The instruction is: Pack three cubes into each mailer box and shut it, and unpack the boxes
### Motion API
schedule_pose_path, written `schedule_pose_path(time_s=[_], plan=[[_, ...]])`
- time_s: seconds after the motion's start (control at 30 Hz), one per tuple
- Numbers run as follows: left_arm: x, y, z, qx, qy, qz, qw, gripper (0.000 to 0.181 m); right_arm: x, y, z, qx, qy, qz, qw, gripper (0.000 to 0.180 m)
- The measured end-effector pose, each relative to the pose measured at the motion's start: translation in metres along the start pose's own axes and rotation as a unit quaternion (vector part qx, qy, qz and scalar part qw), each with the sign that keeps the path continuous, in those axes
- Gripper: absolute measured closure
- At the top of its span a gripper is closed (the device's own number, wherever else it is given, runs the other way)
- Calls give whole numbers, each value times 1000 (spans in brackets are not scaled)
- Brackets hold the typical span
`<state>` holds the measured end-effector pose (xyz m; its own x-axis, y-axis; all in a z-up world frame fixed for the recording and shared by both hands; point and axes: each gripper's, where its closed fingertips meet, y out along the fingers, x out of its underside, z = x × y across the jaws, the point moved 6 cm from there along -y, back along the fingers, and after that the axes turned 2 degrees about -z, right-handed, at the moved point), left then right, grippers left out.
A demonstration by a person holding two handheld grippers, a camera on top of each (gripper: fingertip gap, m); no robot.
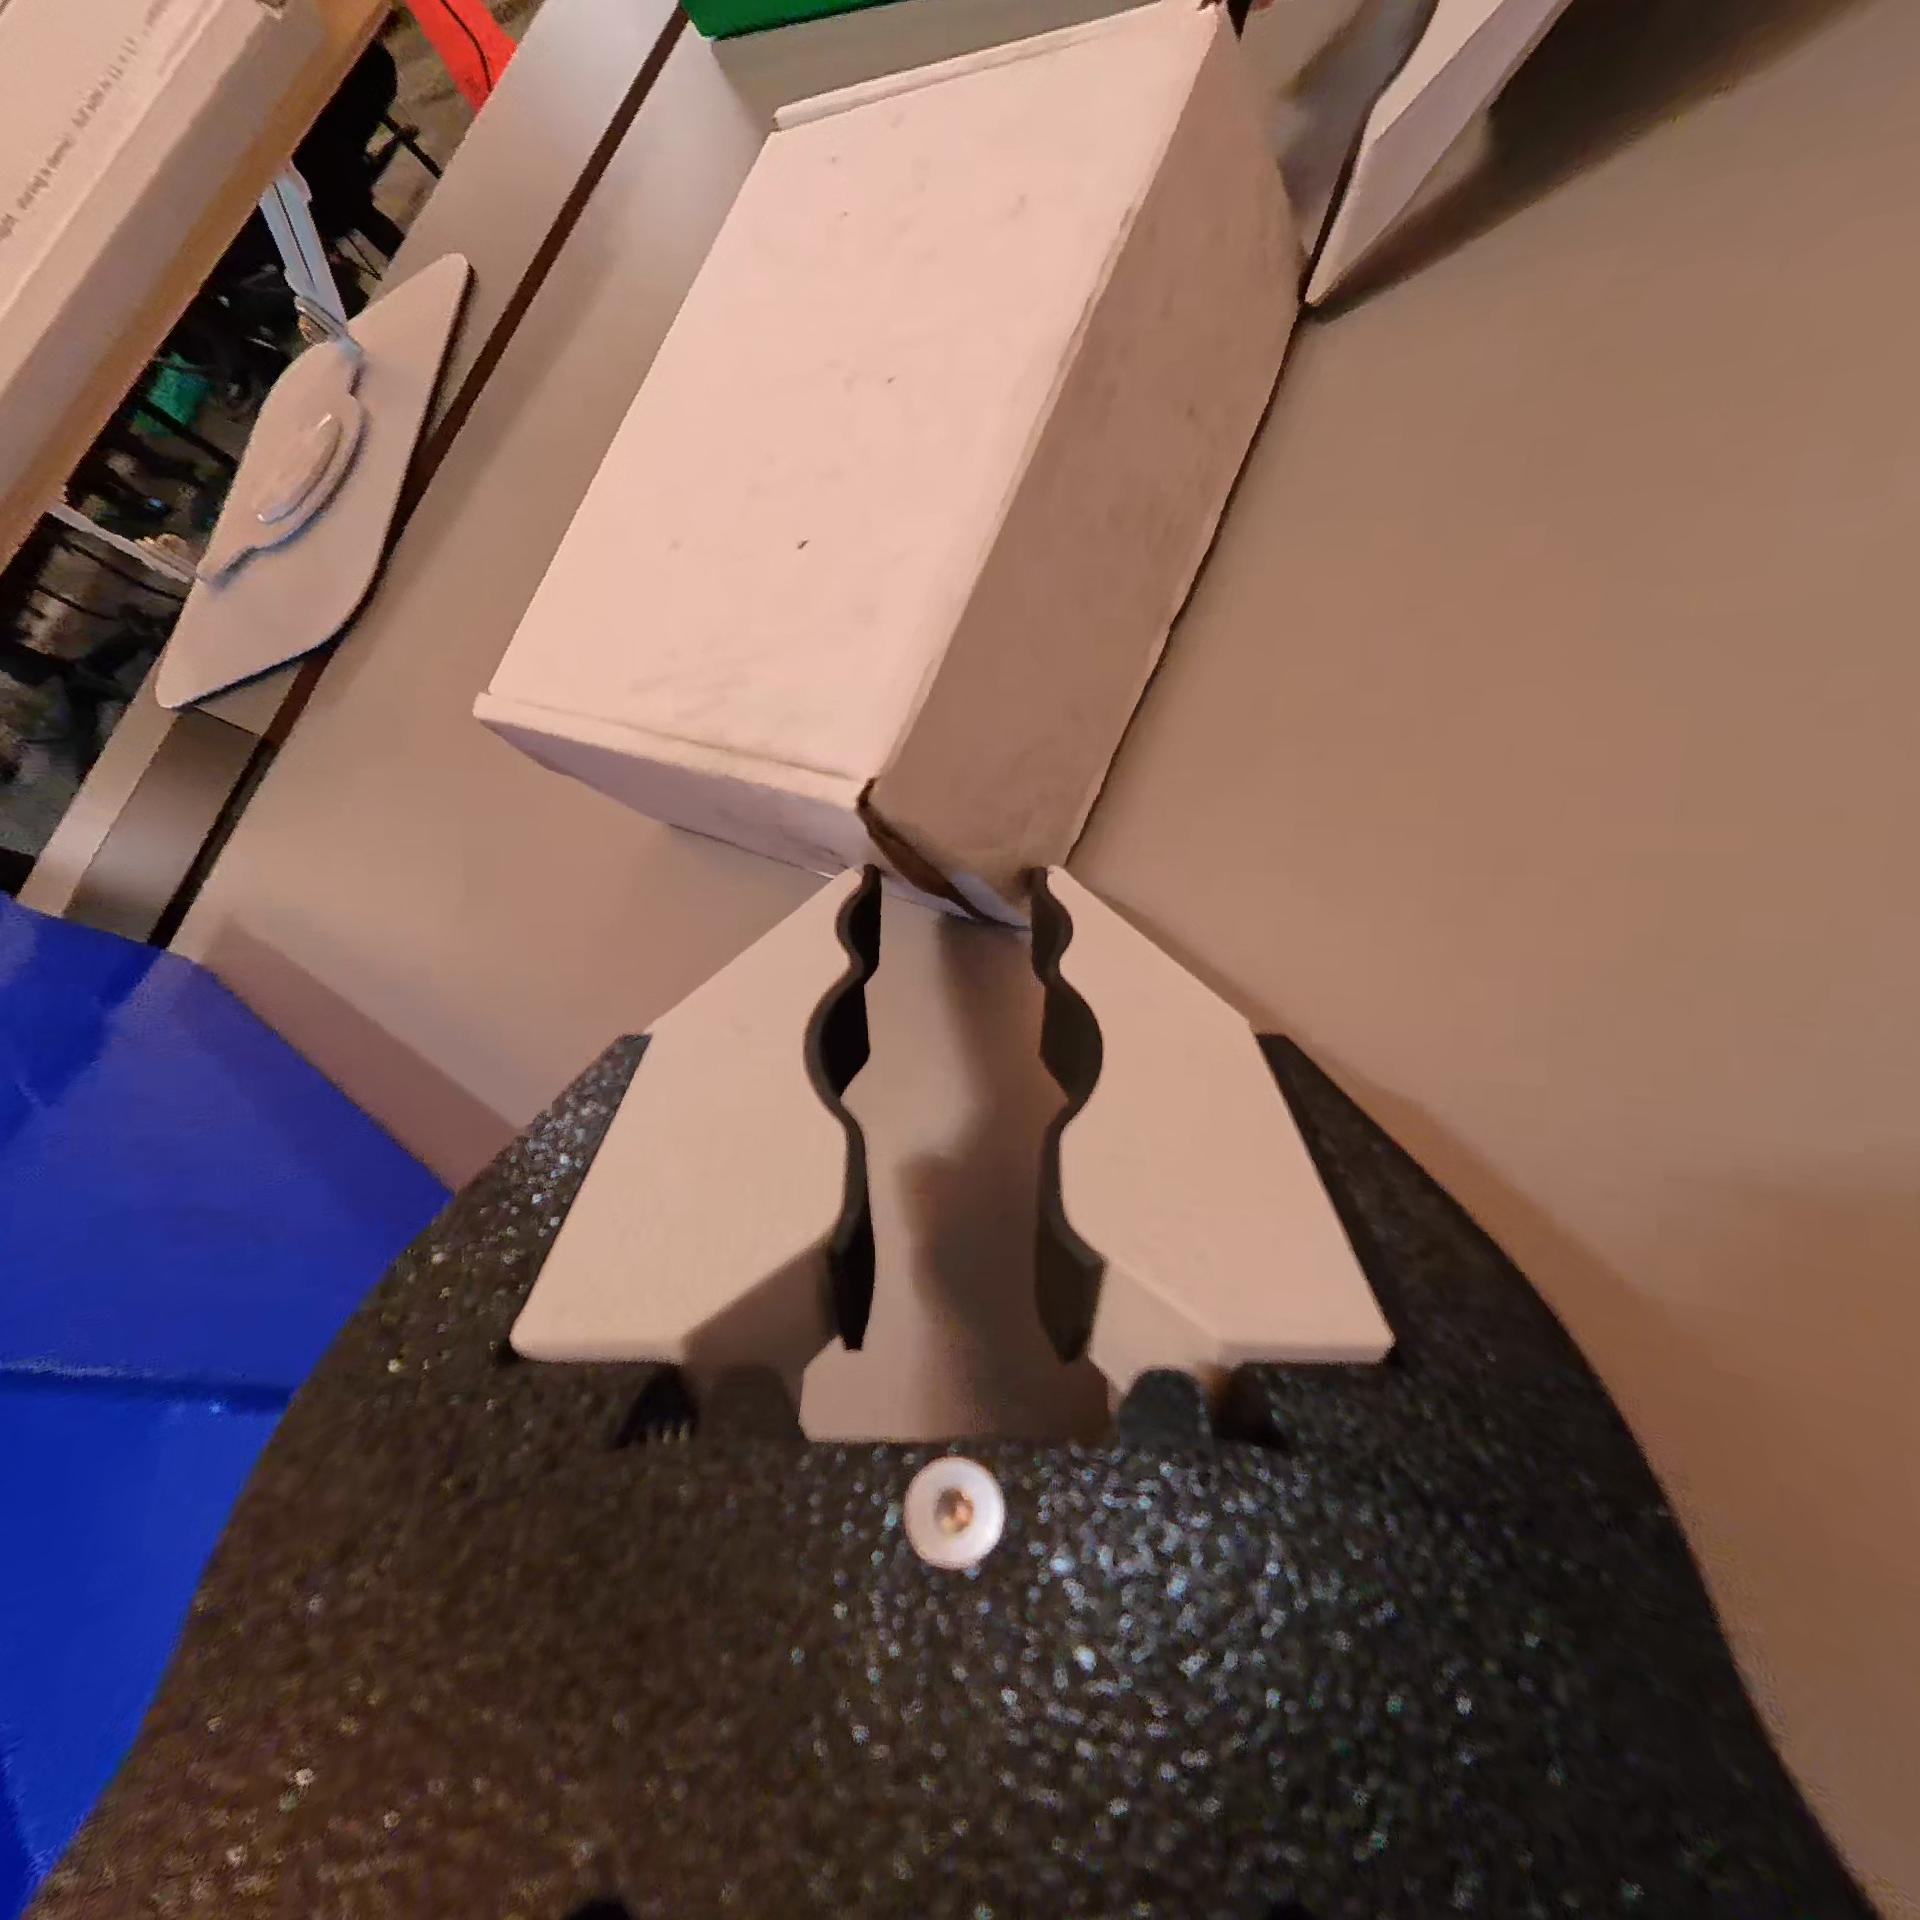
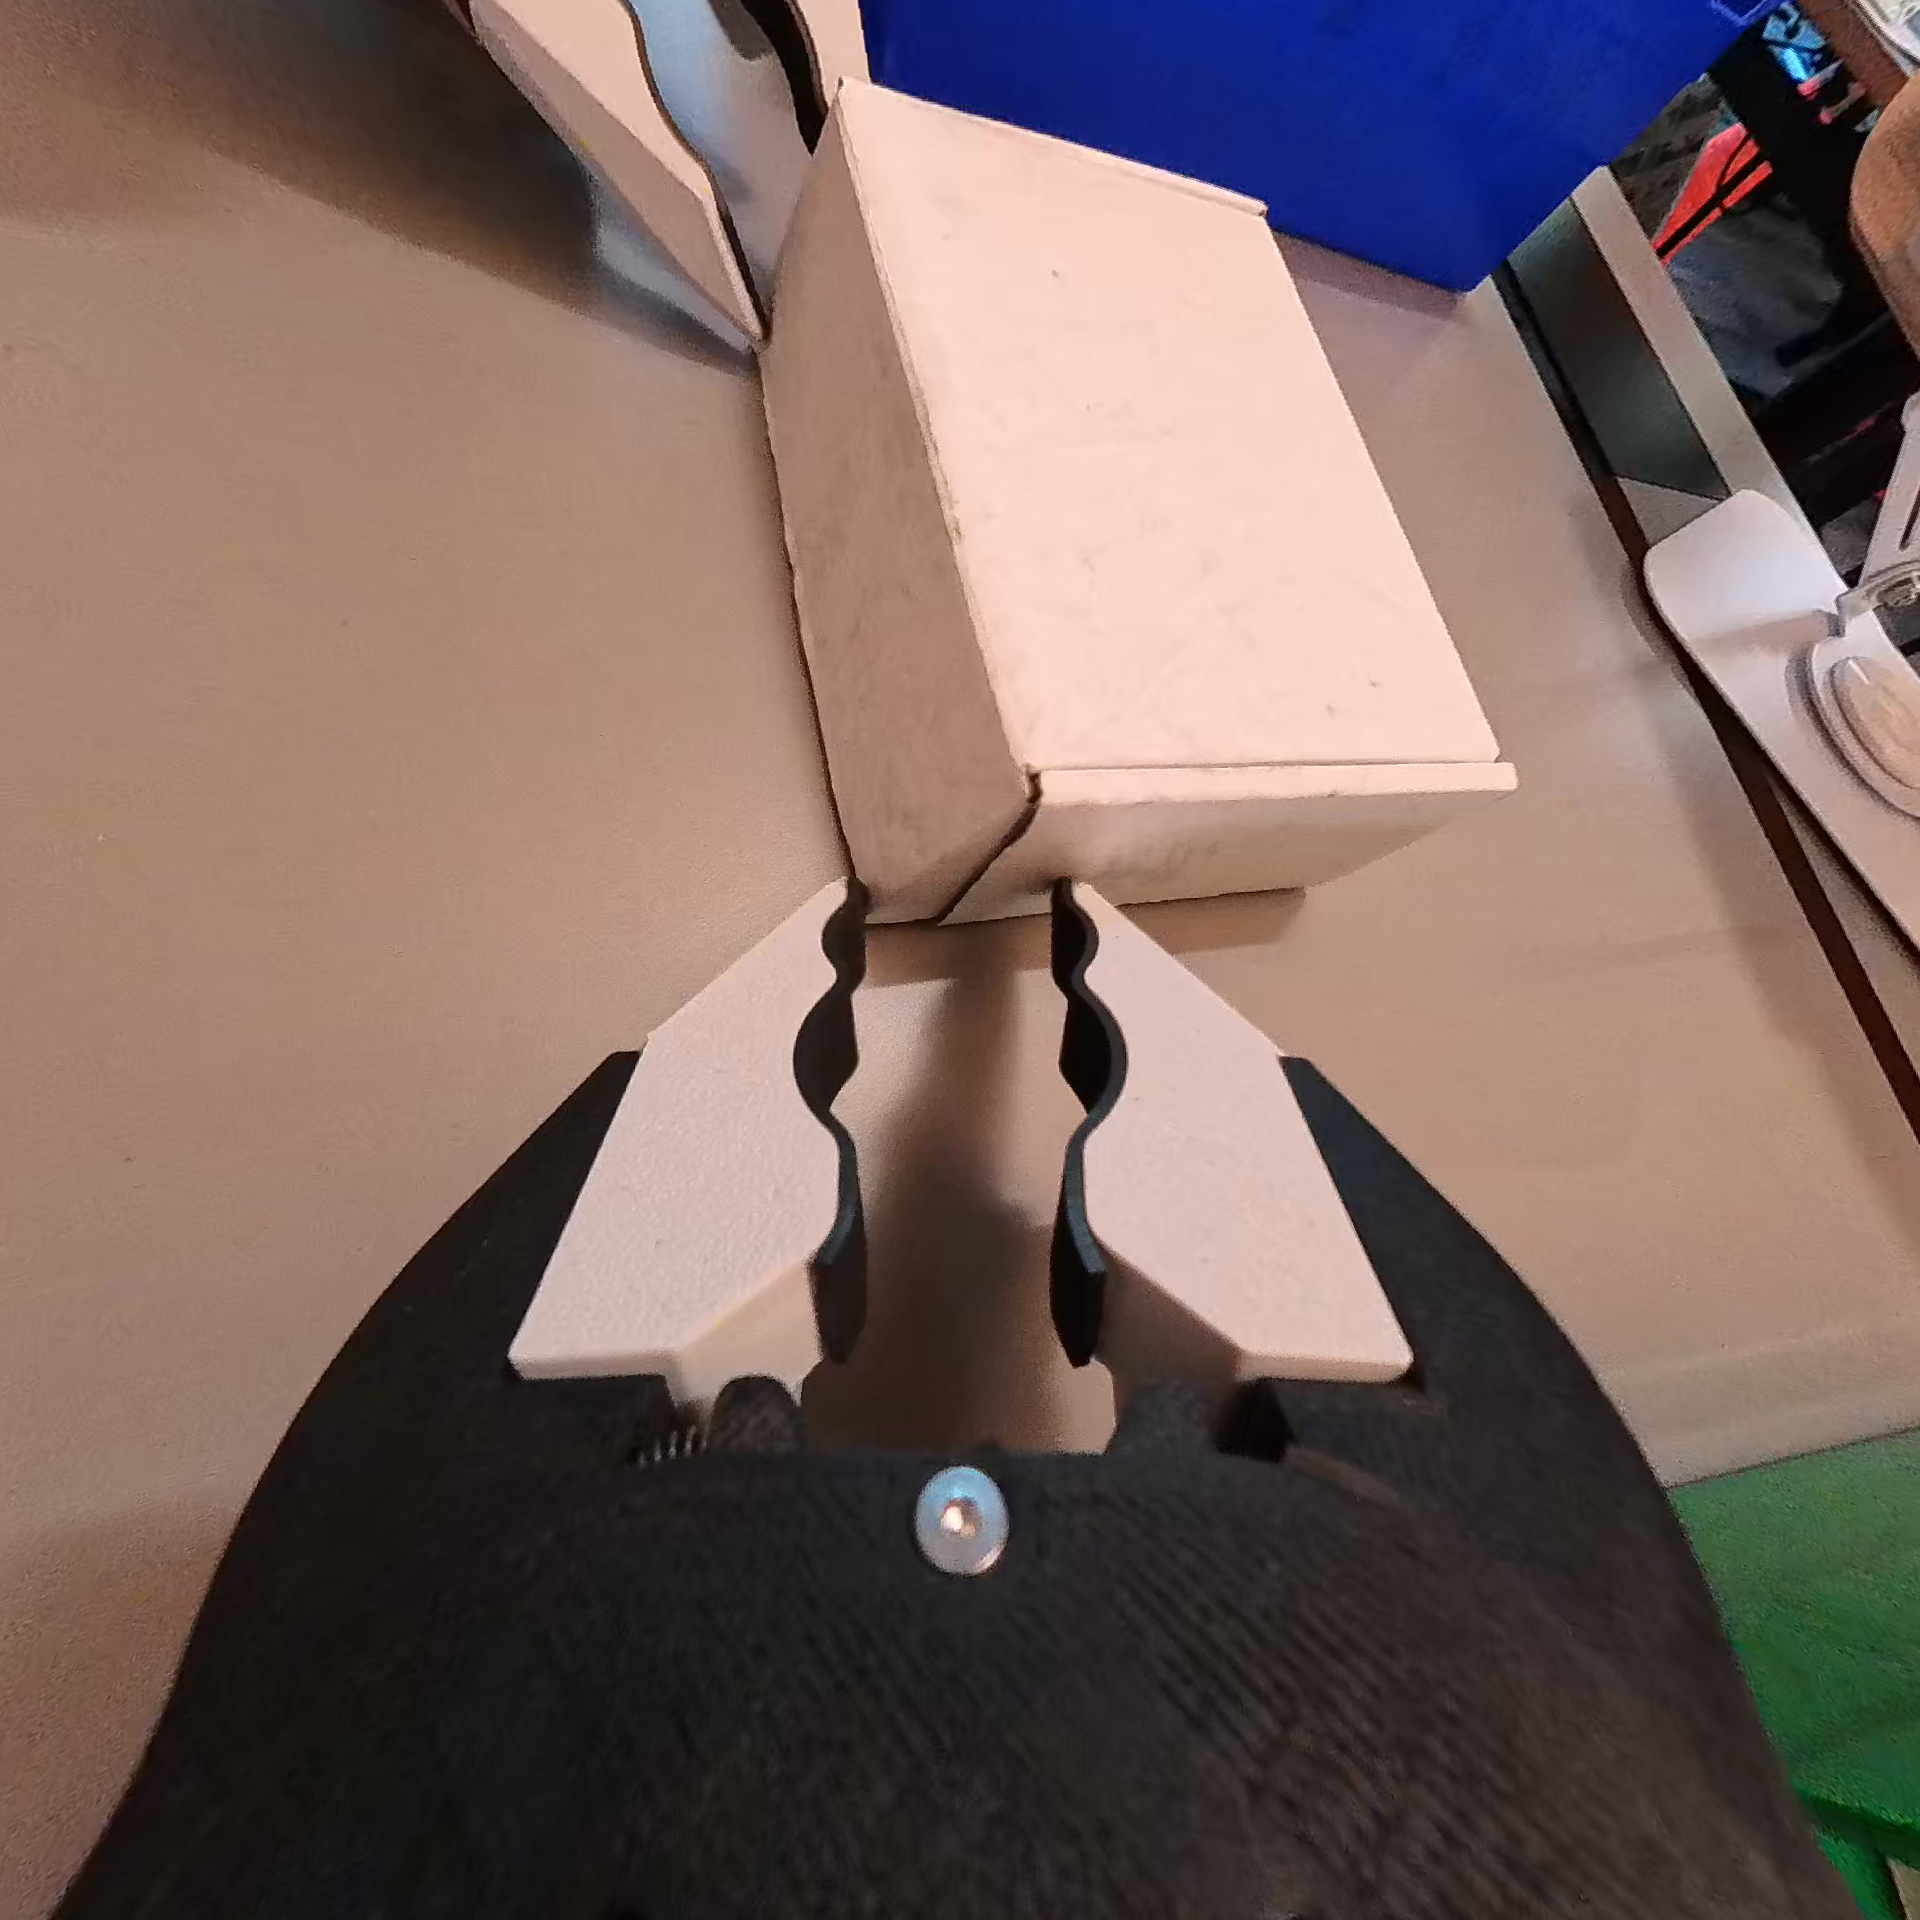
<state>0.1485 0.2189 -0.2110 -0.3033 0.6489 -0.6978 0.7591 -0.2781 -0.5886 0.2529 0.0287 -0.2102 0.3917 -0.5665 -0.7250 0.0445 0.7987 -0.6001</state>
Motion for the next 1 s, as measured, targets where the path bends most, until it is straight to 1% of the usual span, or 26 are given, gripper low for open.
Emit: schedule_pose_path(time_s=[0.13,0.23,0.3,0.43,0.7,0.83,0.9,0.97,1.0], plan=[[-1,1,-1,-17,16,0,1000,158,1,1,1,5,-12,-3,1000,151],[-1,2,0,-32,26,-3,999,158,0,3,3,22,-27,-24,999,156],[-1,2,0,-31,25,-2,999,158,0,3,3,22,-25,-31,999,156],[-1,3,-1,-27,20,-3,999,158,2,2,4,15,-8,-8,1000,156],[-1,2,1,-22,22,-3,1000,155,3,2,5,19,-1,-9,1000,155],[0,-2,-3,-6,7,13,1000,156,2,2,5,21,-10,-6,1000,156],[1,-5,-7,-2,-7,25,1000,148,2,2,4,21,-12,-6,1000,156],[1,-6,-8,7,-20,27,999,151,2,1,4,15,-15,-3,1000,157],[1,-5,-6,15,-18,25,999,158,2,2,4,12,-13,-4,1000,157]])
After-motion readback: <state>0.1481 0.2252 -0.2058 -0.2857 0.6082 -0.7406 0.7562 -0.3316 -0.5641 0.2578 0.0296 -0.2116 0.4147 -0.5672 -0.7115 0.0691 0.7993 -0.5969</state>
